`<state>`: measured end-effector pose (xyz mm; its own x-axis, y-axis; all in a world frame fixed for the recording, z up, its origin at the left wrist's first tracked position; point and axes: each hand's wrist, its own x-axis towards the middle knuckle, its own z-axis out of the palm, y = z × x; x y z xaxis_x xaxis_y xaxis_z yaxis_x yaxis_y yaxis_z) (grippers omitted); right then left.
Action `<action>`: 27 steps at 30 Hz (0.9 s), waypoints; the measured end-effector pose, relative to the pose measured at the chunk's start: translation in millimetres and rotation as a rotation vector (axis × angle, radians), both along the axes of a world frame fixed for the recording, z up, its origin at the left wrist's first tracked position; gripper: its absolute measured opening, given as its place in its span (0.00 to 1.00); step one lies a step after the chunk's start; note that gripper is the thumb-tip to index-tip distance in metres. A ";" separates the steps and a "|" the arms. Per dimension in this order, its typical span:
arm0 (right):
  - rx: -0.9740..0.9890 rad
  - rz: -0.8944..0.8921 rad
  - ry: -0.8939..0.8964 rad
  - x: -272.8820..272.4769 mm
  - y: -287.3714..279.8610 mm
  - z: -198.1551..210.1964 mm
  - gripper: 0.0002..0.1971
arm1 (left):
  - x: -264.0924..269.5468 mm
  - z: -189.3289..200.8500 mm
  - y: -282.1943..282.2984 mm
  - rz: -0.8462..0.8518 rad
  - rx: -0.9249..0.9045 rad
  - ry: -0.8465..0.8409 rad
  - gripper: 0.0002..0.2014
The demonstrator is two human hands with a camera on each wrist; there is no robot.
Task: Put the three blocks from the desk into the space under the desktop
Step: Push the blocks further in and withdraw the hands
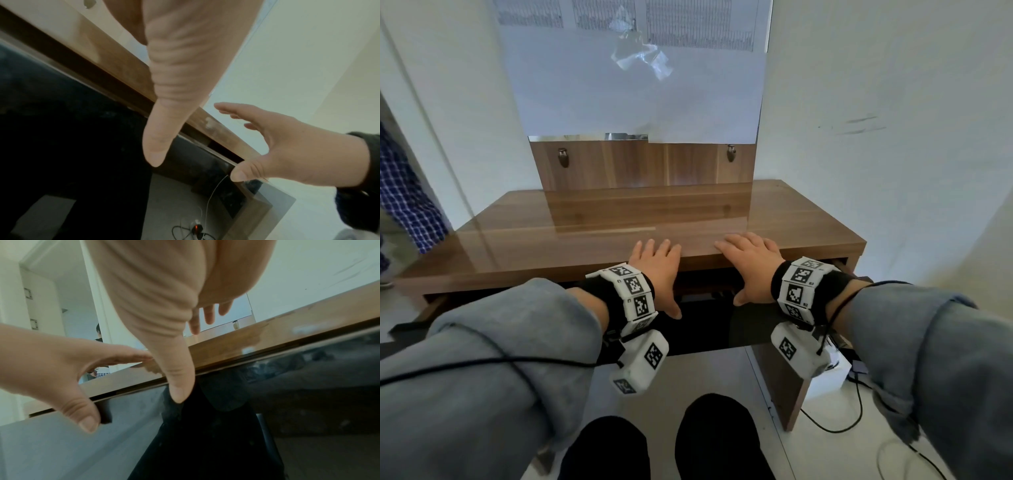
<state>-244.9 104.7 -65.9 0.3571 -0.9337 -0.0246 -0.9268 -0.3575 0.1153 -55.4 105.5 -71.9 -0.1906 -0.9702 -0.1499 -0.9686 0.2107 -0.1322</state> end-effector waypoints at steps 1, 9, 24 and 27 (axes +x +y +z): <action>0.018 -0.005 0.019 1.0 -5.0 -1.9 0.54 | 2.9 -0.9 -4.4 0.005 0.018 0.003 0.63; -0.048 0.005 -0.052 4.0 -26.6 -3.6 0.42 | 11.3 0.4 -20.7 -0.076 -0.082 0.026 0.46; -0.290 0.005 -0.092 18.6 -38.5 -19.0 0.22 | 7.6 0.8 -31.2 -0.091 -0.234 -0.057 0.21; -0.292 -0.002 -0.097 20.6 -39.7 -17.5 0.21 | 6.5 0.7 -32.0 -0.088 -0.241 -0.056 0.19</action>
<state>-224.4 65.1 -83.4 0.3430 -0.8969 0.2793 -0.9391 -0.3206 0.1236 -49.0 73.5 -71.2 -0.2740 -0.9591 0.0705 -0.9375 0.2500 -0.2419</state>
